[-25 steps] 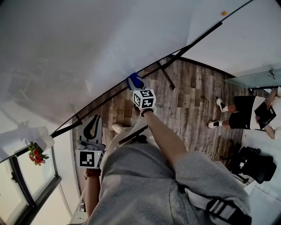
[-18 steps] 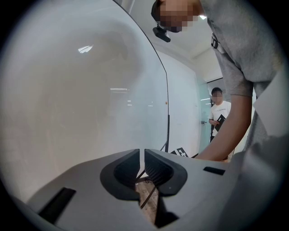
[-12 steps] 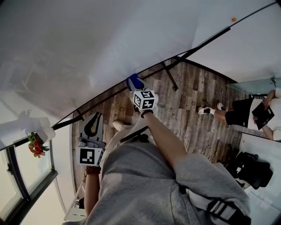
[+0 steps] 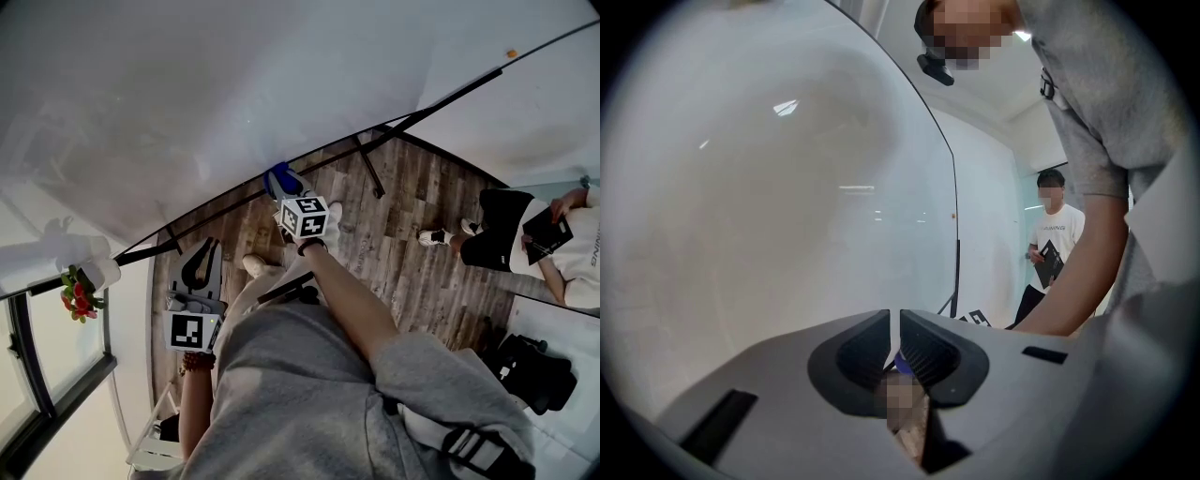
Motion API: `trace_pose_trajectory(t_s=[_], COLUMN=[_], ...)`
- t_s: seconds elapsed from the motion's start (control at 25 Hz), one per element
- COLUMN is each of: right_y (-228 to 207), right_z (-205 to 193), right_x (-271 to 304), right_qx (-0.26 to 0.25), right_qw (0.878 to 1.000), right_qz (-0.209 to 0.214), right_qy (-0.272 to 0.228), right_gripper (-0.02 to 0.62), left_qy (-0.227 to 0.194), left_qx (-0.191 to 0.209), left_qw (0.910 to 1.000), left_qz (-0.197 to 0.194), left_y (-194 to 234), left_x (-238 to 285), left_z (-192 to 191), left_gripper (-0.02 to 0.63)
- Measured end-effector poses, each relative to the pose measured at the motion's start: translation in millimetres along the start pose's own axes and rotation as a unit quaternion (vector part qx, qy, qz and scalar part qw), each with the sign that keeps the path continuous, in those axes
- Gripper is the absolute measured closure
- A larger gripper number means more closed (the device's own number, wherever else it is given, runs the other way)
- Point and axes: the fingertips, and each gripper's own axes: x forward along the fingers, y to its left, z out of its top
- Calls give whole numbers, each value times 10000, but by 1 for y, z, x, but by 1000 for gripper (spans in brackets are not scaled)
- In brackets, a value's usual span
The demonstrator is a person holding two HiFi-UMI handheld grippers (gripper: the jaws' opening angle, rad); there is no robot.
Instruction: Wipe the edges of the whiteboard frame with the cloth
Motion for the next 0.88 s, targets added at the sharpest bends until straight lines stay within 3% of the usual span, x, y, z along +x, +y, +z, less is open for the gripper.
trace_pose_trajectory(t_s=[0.64,0.88], right_y=[68,75], right_z=[-32,-36], right_x=[16,18], right_qx=[-113,12], right_qw=[9958,9963], right_qz=[762,613], right_qy=[494,596], right_gripper=[514,515], left_qy=[-65,-65], left_qx=[-111,-35], left_qw=[9985,9960], left_qz=[539,890], left_y=[21,30], left_x=[-37,-55], left_z=[-16,-14], left_gripper=[568,568])
